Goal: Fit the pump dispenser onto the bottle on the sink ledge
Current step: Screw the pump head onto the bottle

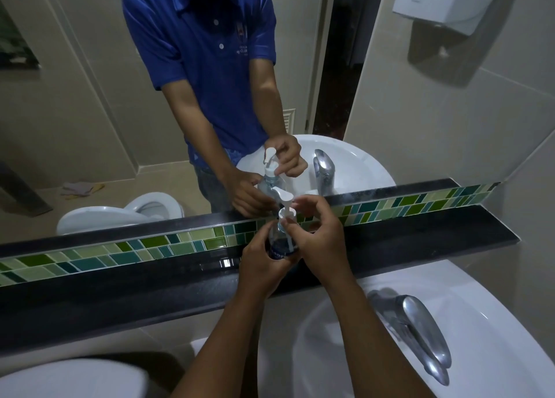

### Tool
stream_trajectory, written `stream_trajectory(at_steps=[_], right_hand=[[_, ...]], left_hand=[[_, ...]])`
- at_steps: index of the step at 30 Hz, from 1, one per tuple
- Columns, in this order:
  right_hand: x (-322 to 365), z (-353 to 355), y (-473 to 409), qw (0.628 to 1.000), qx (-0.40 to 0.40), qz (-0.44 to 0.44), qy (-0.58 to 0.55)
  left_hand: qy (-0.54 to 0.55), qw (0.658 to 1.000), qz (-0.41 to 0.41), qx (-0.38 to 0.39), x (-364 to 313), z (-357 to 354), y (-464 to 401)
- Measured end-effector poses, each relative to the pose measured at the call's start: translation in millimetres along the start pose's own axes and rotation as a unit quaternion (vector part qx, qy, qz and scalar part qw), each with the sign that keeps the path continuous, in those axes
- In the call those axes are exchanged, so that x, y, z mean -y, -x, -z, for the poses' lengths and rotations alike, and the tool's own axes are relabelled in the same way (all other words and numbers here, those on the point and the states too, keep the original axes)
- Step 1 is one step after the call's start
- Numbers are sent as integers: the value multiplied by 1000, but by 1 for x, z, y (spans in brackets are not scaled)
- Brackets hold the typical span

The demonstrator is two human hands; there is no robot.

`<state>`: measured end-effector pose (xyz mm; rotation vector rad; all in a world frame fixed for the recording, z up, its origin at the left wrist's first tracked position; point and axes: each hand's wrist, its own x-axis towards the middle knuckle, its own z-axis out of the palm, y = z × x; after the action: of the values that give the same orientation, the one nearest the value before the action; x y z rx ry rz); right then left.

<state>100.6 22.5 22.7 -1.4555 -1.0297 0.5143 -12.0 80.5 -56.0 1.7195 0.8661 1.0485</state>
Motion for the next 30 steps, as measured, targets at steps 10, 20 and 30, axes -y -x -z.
stream_trajectory(at_steps=[10,20,30], right_hand=[[-1,-3,-1,998,28,-42,29],[-3,-3,0,1000,11,-24,4],[-5,-6,0,999,-11,-12,39]], left_hand=[[1,1000,-4,-9,2,-1,0],[-13,1000,1,-13,3,-1,0],[-13,1000,2,-14,4,-1,0]])
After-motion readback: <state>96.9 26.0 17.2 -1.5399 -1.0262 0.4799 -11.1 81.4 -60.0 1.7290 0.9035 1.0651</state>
